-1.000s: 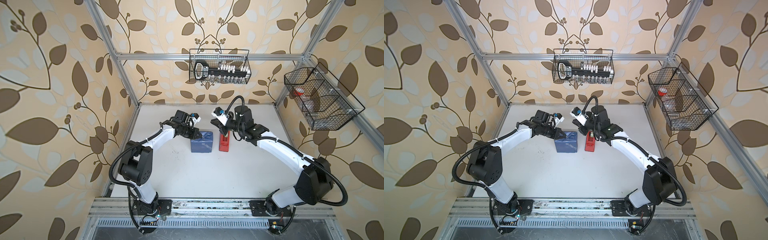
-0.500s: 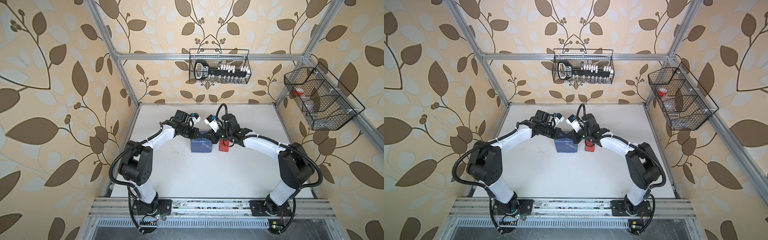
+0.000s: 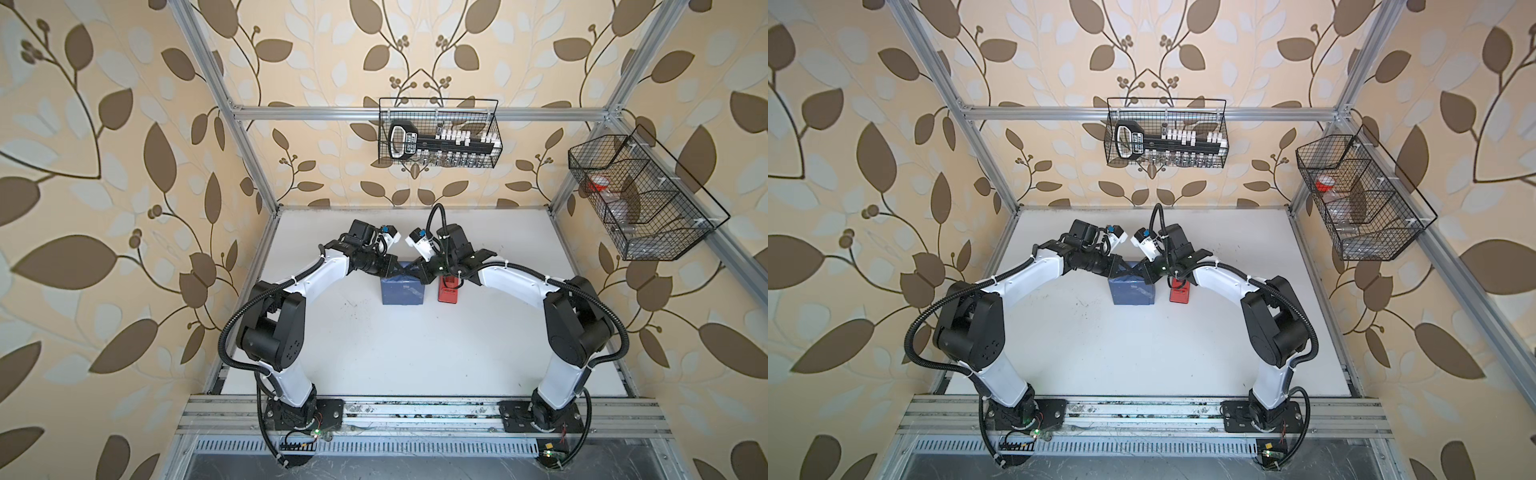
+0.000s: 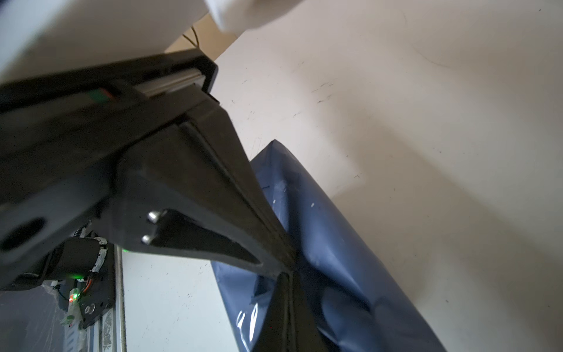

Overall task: Wrap a gift box in wrapping paper
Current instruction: Stick the wrapping paper to the gift box.

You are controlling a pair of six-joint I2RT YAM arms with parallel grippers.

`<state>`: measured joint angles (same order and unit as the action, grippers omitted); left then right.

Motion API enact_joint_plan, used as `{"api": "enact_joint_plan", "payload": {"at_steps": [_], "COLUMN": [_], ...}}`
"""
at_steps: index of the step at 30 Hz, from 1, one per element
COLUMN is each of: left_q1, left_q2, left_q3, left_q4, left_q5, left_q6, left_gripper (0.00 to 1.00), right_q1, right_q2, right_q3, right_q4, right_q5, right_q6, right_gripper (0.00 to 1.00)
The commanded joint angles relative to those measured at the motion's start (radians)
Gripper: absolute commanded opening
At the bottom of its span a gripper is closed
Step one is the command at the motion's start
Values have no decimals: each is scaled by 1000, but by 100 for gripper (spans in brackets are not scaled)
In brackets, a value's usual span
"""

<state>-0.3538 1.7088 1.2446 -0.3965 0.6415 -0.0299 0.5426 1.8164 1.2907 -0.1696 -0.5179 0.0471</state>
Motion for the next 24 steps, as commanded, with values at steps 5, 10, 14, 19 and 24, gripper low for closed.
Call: {"api": "enact_joint_plan", "payload": {"at_steps": [5,10,14,19,24], "left_q1": [-10,-6,29,76,76], "left_q2": [47,-6,-81,-108,-64], "left_q3": [-21,84,175,133,118], "left_q4": [-160,-229,-299,-272,-203], "left_q5": [-108,-71,-63,-105,-61], "left_q6": [1,0,30,54,4], "left_gripper": [0,0,4,7,4], "right_q1": [38,47,48,50,53], "right_q2": [39,24,23,11,-11], "right_q3": [-5,-7,20,50,54], "right_q4": [-228,-246,-255,-270,-253], "right_q5": [96,119,124,127,121], "right_q6": [-89,-105,-105,-110,-108], "right_gripper": [0,0,0,0,0]}}
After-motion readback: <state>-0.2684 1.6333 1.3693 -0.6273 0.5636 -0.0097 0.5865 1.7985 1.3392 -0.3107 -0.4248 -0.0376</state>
